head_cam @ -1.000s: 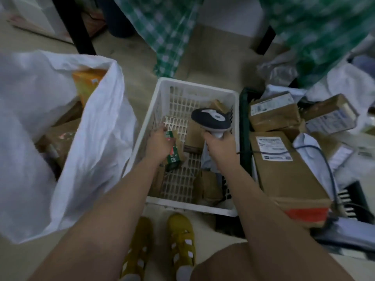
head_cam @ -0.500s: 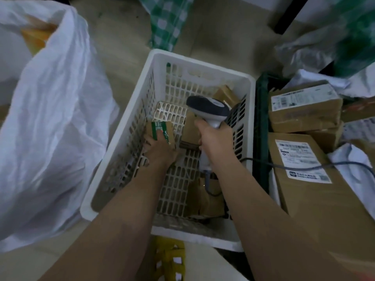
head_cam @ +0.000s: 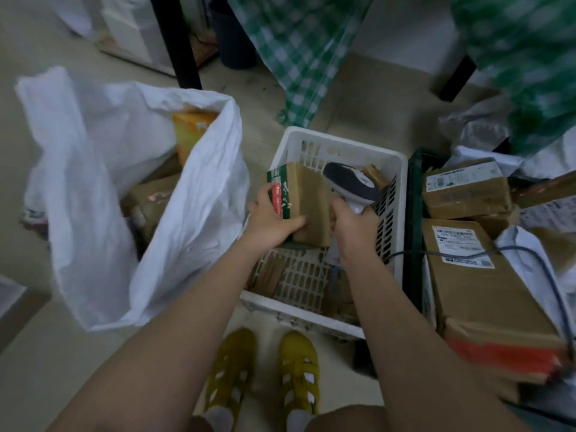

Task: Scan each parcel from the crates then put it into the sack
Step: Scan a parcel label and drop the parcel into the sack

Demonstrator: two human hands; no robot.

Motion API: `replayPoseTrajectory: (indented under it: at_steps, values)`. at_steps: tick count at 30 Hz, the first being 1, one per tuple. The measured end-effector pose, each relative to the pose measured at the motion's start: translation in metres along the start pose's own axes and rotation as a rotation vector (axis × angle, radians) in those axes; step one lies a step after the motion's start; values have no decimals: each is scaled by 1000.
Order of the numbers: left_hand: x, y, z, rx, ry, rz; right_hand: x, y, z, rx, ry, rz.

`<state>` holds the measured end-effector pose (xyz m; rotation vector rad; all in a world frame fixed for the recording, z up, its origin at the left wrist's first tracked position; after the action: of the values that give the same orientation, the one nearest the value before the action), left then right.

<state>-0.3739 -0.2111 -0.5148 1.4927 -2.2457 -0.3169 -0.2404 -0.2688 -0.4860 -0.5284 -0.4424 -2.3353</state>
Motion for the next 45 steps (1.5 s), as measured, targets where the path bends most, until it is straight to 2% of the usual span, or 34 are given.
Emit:
replayPoseTrajectory:
  at_steps: [9, 12, 16, 18, 22, 25, 27, 29, 32, 35, 40, 45]
  values:
    - [110, 83, -44, 449, 125, -114, 112, 27, 14, -99, 59, 100]
    - [137, 93, -48, 489, 175, -107, 136, 31, 18, -81, 91, 127]
    - [157, 106, -51, 457, 155, -151, 154, 33, 17, -133, 48, 248]
    - [164, 111, -52, 433, 114, -124, 161, 33, 19, -146, 56, 289]
    - [172, 118, -51, 360, 71, -11, 159, 32, 27, -223, 113, 303]
    - [177, 126, -46, 272, 11, 137, 151, 30, 30, -240, 94, 302]
    - [174, 130, -39, 123, -57, 232, 146, 27, 28, -267, 74, 312]
    - [168, 131, -33, 4, -115, 179, 141, 22, 27, -296, 44, 302]
    - [154, 132, -23, -37, -154, 29, 129, 13, 23, -364, -47, 300]
    - [145, 132, -16, -57, -146, -36, 119, 10, 19, -394, -141, 320]
    - [143, 133, -17, 172, -91, -63, 122, 3, 13, -272, -134, 337]
    - [143, 138, -16, 271, -31, -42, 126, 2, 24, -316, -100, 399]
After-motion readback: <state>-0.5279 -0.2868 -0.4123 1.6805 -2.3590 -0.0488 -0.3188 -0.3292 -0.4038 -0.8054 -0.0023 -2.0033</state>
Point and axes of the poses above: each hand's wrist, its own x-axis away from the middle knuckle, its own y-axis out of the back of the hand, z = x × y, the point moved 2 cm from there along -x, towards the middle knuckle, and after that the axes turned 9 degrees about -y, right-handed, at the moved point
